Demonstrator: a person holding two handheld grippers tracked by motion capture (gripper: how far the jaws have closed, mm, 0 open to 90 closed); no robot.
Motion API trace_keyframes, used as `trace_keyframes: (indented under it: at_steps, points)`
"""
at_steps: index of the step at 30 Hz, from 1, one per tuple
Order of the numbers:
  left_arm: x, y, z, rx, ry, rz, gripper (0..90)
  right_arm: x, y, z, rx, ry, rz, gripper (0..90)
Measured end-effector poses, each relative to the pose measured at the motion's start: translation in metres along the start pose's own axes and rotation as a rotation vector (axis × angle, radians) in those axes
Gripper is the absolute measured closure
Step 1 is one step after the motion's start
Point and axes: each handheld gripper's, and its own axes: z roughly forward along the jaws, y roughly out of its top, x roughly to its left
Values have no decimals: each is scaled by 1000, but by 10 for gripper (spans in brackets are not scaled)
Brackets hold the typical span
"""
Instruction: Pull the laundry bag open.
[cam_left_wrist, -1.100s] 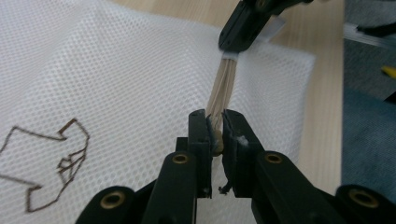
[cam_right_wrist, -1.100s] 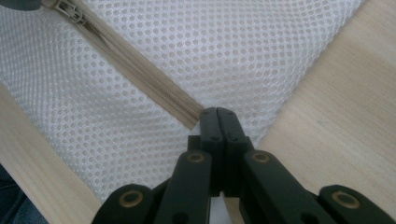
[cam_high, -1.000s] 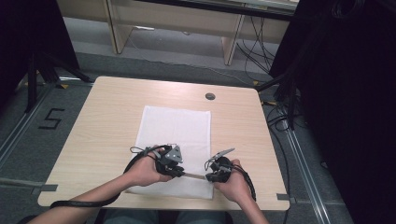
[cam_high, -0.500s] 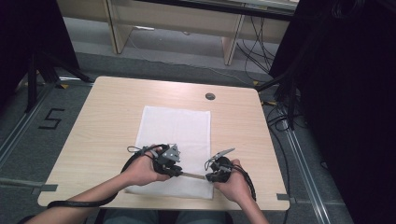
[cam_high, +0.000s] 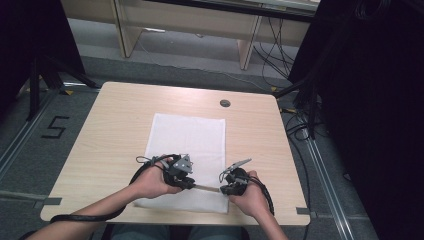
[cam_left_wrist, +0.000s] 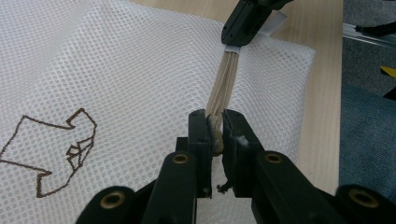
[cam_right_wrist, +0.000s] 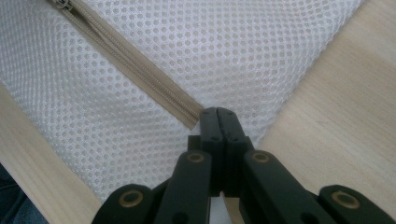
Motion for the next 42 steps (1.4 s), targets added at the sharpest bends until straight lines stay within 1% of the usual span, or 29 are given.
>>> trace_keyframes:
  at_steps: [1,3,4,5,6,7,9,10,12,15,16,17,18,19,22,23,24,25,26,28,29,30,37,38,39,40,41,42]
  points:
    - [0,-1,0,-4,-10,-21,819,0,0,0,1,-2,3,900]
    - [0,-2,-2,-7,-8,-23,819,0,0,0,1,-2,3,900]
    - [1,-2,-2,-13,-15,-19,819,0,0,0,3,-3,2,900]
    - [1,-3,-2,-8,-6,-28,819,1,0,-1,12,-3,21,900]
    - [1,-3,-2,-7,-8,-27,819,2,0,-1,13,-6,23,900]
    - [1,-3,-3,-9,-8,-14,819,2,0,-1,12,-8,22,900]
    - [0,-3,-2,-8,-9,-22,819,2,0,-1,12,-8,22,900]
    - [1,-2,-3,-7,-9,-3,819,2,0,-1,12,-8,23,900]
    - [1,-3,-3,-4,-9,-2,819,2,0,-1,12,-8,23,900]
    - [0,-4,-3,-4,-9,-19,819,2,0,-1,12,-8,23,900]
    - [1,-4,-4,-10,-17,-33,819,0,0,0,2,-3,3,900]
    - [1,-5,-4,-10,-17,-24,819,0,0,0,-1,0,4,900]
    - [1,-4,-5,-2,-13,-16,819,-1,0,1,-12,4,-10,900]
    - [1,-5,-5,-2,-6,-7,819,-1,0,1,-9,3,-9,900]
    - [1,-5,-5,-3,-11,-10,819,0,0,0,-10,-1,-3,900]
    - [1,-5,-6,4,-6,-1,819,0,0,0,-10,-1,-4,900]
    - [1,-5,-6,-4,-13,-30,819,0,0,0,-11,-1,-2,900]
    - [1,-5,-6,-7,-15,-22,819,0,0,1,-8,-5,-3,900]
    - [1,-5,-6,-5,-13,-29,819,0,0,0,-9,-1,-6,900]
    - [1,-5,-6,-1,-12,-8,819,1,0,1,-10,-3,-5,900]
    - [1,-6,-5,-5,-14,-26,819,1,0,0,-9,-5,-4,900]
    - [2,-6,-6,-5,-15,-16,819,1,0,0,-8,-5,-4,900]
    - [2,-6,-6,-2,-16,-16,819,2,1,0,-7,-8,-3,900]
    - [3,-6,-6,3,-12,-12,819,2,0,0,2,-8,12,900]
    - [3,-6,-6,-2,-14,-15,819,2,0,0,-5,-10,-3,900]
    - [3,-6,-6,-3,-15,-16,819,3,0,0,4,-14,3,900]
    - [3,-6,-6,-4,-16,-17,819,5,0,-1,16,-22,24,900]
    - [3,-6,-6,3,-11,-15,819,5,0,-1,14,-26,14,900]
